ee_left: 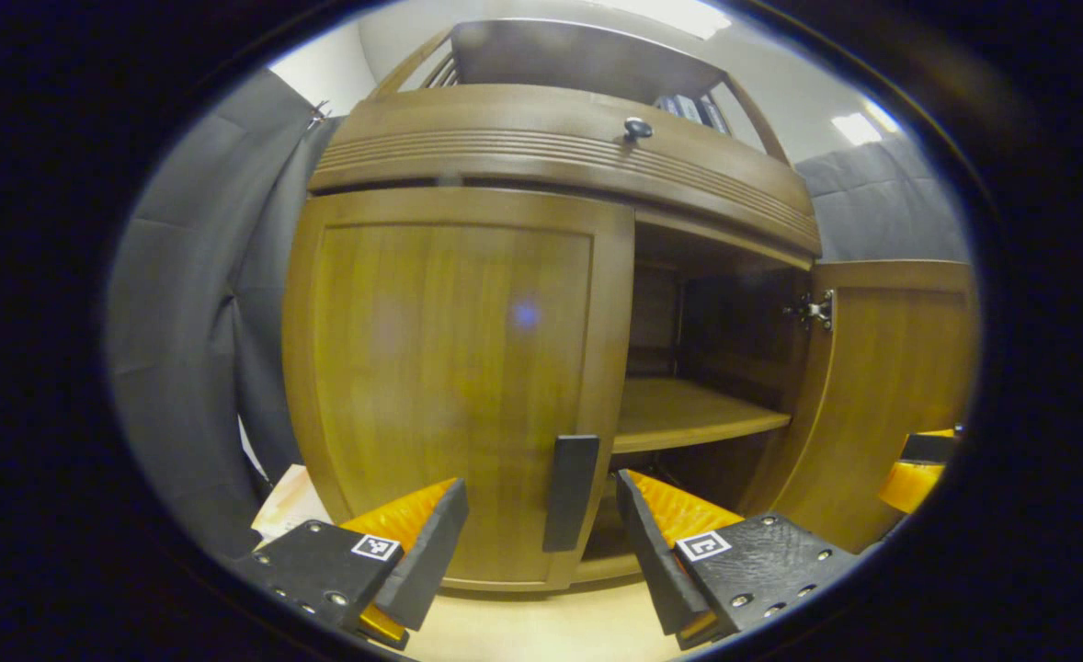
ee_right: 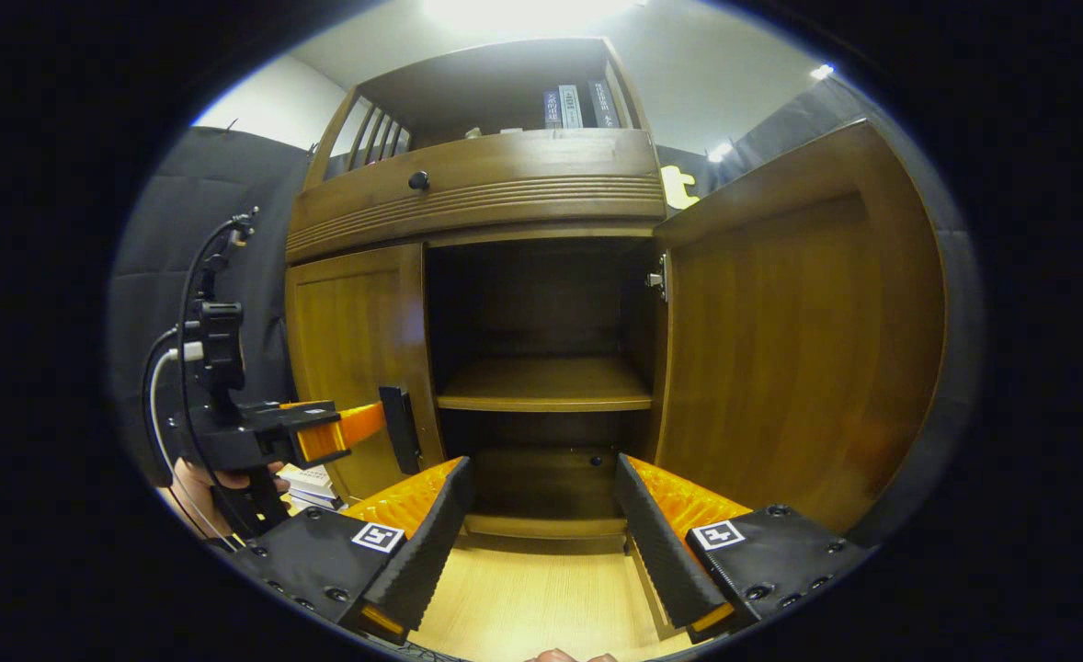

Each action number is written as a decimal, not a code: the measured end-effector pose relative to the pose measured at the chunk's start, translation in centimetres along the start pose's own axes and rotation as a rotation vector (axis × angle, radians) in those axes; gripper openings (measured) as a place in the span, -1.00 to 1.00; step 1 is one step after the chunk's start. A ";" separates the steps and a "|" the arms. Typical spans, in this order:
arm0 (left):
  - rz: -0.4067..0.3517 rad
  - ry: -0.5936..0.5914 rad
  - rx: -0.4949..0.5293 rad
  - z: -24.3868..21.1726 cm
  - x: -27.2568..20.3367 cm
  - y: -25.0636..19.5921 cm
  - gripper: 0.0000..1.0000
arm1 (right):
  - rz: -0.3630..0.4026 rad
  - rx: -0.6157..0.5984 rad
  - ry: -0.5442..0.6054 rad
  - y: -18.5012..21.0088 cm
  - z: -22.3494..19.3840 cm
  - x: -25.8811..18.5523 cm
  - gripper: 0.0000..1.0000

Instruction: Open the right door of the double-door shoe cabinet with the right hand, and open the left door with the left hand.

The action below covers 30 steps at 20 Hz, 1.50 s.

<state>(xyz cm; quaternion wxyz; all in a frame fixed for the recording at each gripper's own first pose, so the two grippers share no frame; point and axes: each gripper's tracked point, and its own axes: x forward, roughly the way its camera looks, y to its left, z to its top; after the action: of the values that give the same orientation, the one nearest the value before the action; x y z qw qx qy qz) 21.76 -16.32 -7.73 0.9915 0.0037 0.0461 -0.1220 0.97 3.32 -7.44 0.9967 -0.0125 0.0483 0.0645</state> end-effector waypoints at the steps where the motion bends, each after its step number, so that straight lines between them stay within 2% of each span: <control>1: 0.002 0.005 -0.002 -0.3 0.7 -0.3 0.82 | 0.007 -0.001 0.003 0.0 -0.1 0.5 0.86; 2: 0.002 0.011 -0.004 -0.7 1.4 -0.6 0.82 | 0.011 -0.006 0.006 -0.1 -0.2 0.9 0.95; 3: 0.006 0.013 -0.002 -0.9 2.1 -0.7 0.82 | 0.013 -0.012 0.010 -0.2 -0.3 1.3 0.86; 4: 0.012 0.016 0.002 -1.3 2.7 -0.8 0.82 | 0.014 -0.015 0.014 -0.4 -0.6 1.5 0.86; 5: 0.022 0.019 0.006 -1.6 3.4 -0.7 0.82 | 0.014 -0.015 0.017 -0.5 -0.7 1.7 0.96; 6: 0.034 0.025 0.007 -2.0 3.9 -0.8 0.82 | 0.014 -0.015 0.020 -0.7 -0.7 2.2 0.86; 9: 0.050 0.032 -0.016 -2.8 5.5 -0.9 0.82 | 0.016 -0.018 0.017 -1.2 -0.5 3.2 0.86; 10: 0.048 0.037 -0.025 -3.2 6.0 -1.0 0.76 | 0.017 -0.021 0.017 -1.2 -0.5 3.6 0.96; 11: 0.047 0.044 -0.033 -3.4 6.4 -1.0 0.83 | 0.019 -0.022 0.020 -1.3 -0.5 4.0 0.86; 12: 0.054 0.044 -0.035 -3.5 6.4 -0.7 0.83 | 0.023 -0.020 0.021 -1.3 -0.5 4.3 0.86; 14: 0.053 0.029 -0.037 -3.5 6.8 -1.2 0.30 | 0.036 -0.018 0.020 -1.2 -0.6 4.3 0.86; 15: 0.059 0.028 -0.018 -3.5 6.7 -1.2 0.04 | 0.041 -0.021 0.020 -1.2 -0.5 4.7 0.96; 16: 0.054 0.021 -0.001 -3.5 6.7 -1.2 -0.23 | 0.047 -0.022 0.023 -0.7 -0.3 5.4 0.86; 18: 0.077 0.023 0.013 -3.3 6.3 -1.2 -0.39 | 0.061 -0.020 0.027 -0.1 -0.3 5.8 0.86; 20: 0.076 0.017 0.033 -3.4 6.5 -1.3 -0.37 | 0.065 -0.018 0.027 -0.3 -0.5 6.1 0.86; 23: 0.084 0.019 0.047 -3.4 6.5 -1.1 -0.48 | 0.069 -0.013 0.030 -0.2 -0.7 6.2 0.86; 30: 0.073 0.024 0.007 -3.8 5.7 -1.2 -0.57 | 0.060 -0.002 0.035 -0.3 -0.9 5.9 0.86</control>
<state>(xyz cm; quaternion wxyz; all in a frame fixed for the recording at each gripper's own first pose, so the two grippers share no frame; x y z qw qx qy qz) 26.65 -18.78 -12.03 0.9946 0.0103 0.0576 -0.0860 6.74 3.78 -8.88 0.9933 -0.0131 0.0659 0.0943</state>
